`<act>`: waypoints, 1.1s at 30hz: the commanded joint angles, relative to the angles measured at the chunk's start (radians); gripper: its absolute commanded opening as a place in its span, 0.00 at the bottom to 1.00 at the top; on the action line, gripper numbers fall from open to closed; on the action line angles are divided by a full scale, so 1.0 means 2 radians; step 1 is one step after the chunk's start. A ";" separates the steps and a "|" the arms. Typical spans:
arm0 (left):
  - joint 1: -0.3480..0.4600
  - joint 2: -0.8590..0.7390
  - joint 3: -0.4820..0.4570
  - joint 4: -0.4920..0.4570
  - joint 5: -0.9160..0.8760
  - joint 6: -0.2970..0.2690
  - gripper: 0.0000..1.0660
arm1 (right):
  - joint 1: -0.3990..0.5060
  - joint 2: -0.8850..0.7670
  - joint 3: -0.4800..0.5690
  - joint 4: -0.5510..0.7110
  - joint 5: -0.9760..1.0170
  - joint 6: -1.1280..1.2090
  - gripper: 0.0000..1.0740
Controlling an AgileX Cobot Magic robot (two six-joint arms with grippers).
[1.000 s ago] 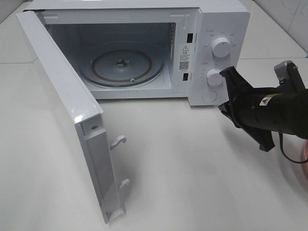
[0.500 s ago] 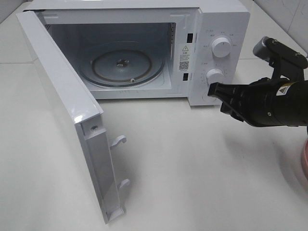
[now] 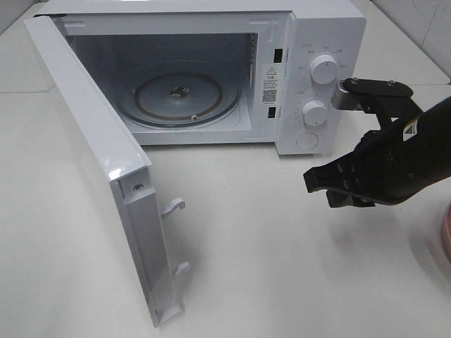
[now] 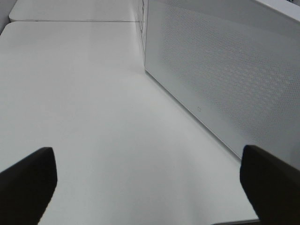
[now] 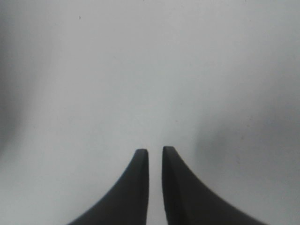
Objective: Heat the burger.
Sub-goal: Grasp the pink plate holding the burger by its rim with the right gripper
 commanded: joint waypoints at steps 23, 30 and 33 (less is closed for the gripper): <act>0.000 -0.006 0.000 0.001 -0.007 0.000 0.92 | -0.162 -0.006 -0.058 -0.144 0.291 -0.012 0.18; 0.000 -0.006 0.000 0.001 -0.007 0.000 0.92 | -0.164 -0.006 -0.058 -0.157 0.253 -0.030 0.78; 0.000 -0.006 0.000 0.001 -0.007 0.000 0.92 | -0.164 -0.006 -0.058 -0.163 0.246 -0.030 0.94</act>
